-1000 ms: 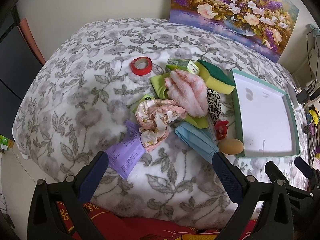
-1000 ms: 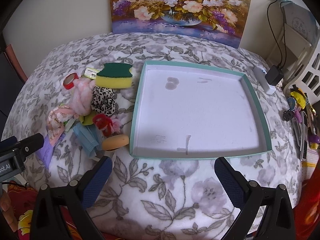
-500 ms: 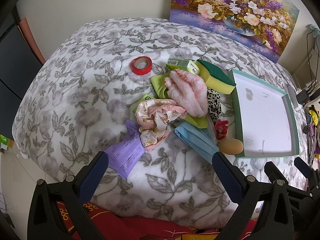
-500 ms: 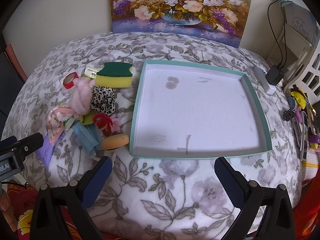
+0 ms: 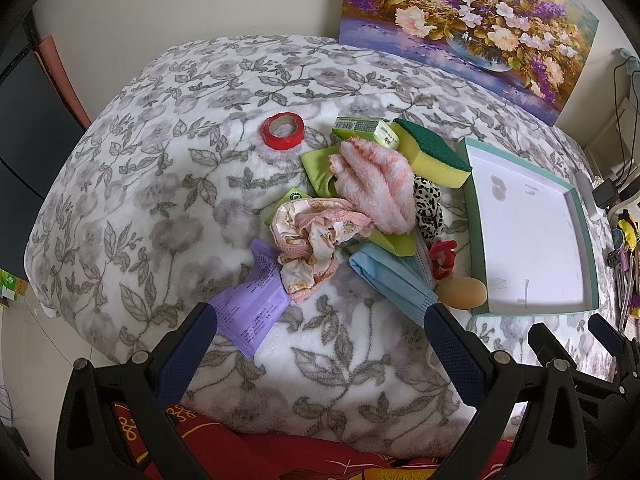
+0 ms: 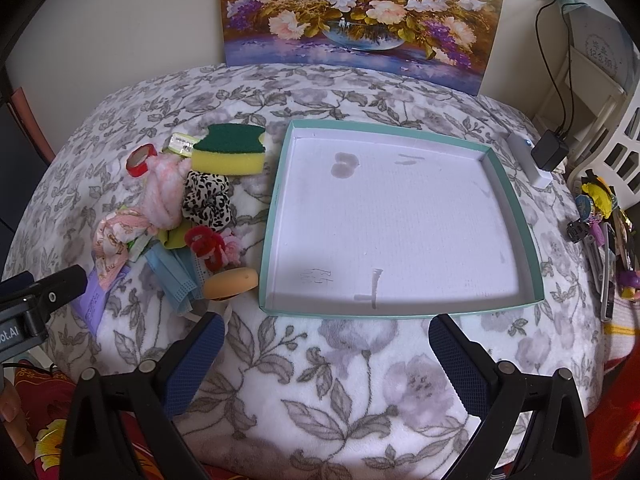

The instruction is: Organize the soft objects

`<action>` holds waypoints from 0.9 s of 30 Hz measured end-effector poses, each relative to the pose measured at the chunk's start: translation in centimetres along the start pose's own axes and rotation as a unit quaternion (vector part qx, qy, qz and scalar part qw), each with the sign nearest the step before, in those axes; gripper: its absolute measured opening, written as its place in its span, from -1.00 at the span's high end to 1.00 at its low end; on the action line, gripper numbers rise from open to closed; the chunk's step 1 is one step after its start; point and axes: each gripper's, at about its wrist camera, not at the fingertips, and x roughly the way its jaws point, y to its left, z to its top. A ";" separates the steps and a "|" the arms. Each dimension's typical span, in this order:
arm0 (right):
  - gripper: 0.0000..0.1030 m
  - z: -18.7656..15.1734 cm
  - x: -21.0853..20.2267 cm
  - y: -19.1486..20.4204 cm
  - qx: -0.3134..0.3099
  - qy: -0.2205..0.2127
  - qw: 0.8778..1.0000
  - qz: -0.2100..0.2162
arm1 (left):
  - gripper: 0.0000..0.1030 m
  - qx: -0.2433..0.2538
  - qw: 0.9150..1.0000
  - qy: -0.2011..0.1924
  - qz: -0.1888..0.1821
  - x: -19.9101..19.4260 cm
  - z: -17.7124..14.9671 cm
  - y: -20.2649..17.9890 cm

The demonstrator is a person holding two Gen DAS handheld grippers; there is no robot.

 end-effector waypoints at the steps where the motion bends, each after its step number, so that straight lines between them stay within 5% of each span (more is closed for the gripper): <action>1: -1.00 0.0 0.0 0.0 0.000 0.000 1.000 0.000 | -1.00 0.000 1.000 0.000 0.000 0.0 0.0 0.0; 27: -1.00 0.1 0.2 0.1 0.000 -0.003 1.000 0.003 | -1.00 -0.023 1.000 0.000 -0.019 -0.1 0.1 0.9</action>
